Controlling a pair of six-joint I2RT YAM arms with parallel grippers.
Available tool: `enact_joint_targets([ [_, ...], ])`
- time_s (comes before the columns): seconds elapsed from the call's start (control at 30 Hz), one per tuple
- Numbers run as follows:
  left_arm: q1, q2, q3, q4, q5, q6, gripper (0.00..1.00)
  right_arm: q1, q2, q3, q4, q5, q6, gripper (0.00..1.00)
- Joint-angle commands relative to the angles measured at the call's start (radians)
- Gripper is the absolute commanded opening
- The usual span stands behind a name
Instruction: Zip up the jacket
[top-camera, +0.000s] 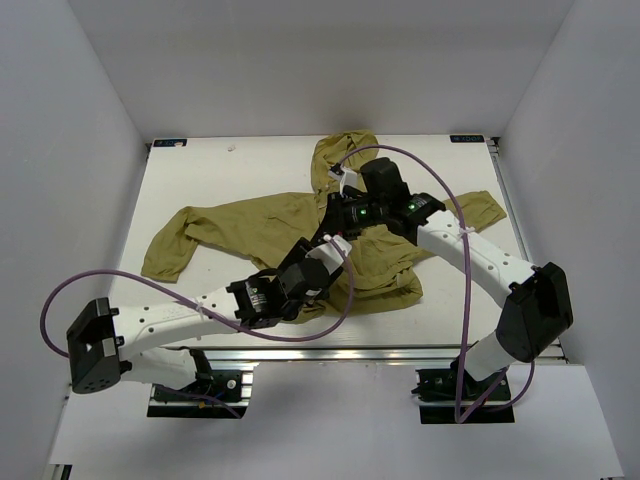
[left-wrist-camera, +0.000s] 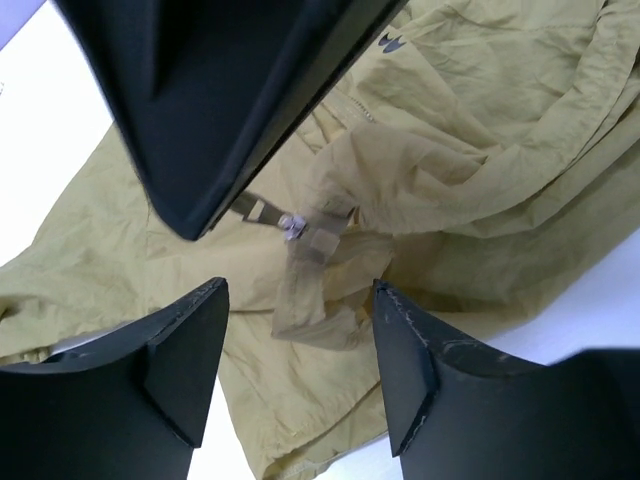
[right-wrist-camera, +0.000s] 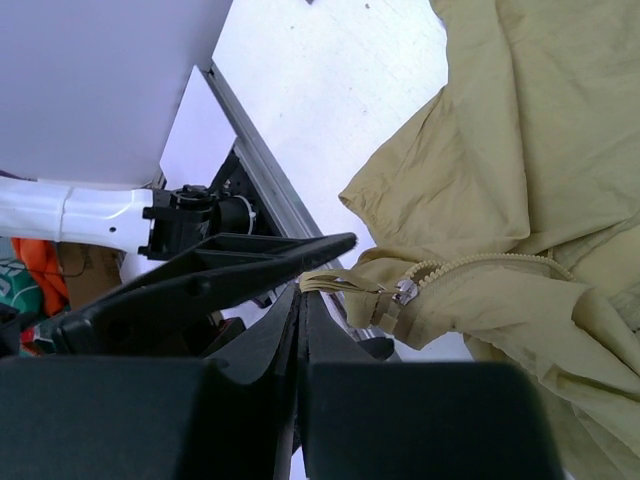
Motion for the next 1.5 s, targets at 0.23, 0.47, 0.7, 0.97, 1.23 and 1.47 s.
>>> enact_joint_targets([
  [0.23,-0.004,-0.02,-0.066,0.197,0.015,0.089,0.52,-0.014,-0.016,0.002,0.054,-0.061,0.011,0.0],
  [0.47,-0.004,-0.068,-0.091,0.254,0.077,0.118,0.18,-0.016,0.004,0.006,0.04,-0.05,-0.004,0.0],
  [0.7,-0.004,-0.124,-0.068,0.23,0.192,0.118,0.0,-0.022,0.033,0.028,0.035,0.016,-0.015,0.0],
  [0.97,-0.004,-0.198,-0.048,0.145,0.391,0.029,0.0,-0.04,0.141,0.101,0.049,0.053,-0.025,0.0],
  [1.23,-0.007,-0.213,-0.056,0.03,0.503,-0.111,0.0,-0.042,0.229,0.141,0.022,0.165,-0.051,0.0],
  [1.47,-0.01,-0.295,-0.088,0.087,0.529,-0.141,0.0,-0.045,0.22,-0.027,0.069,0.206,-0.052,0.0],
])
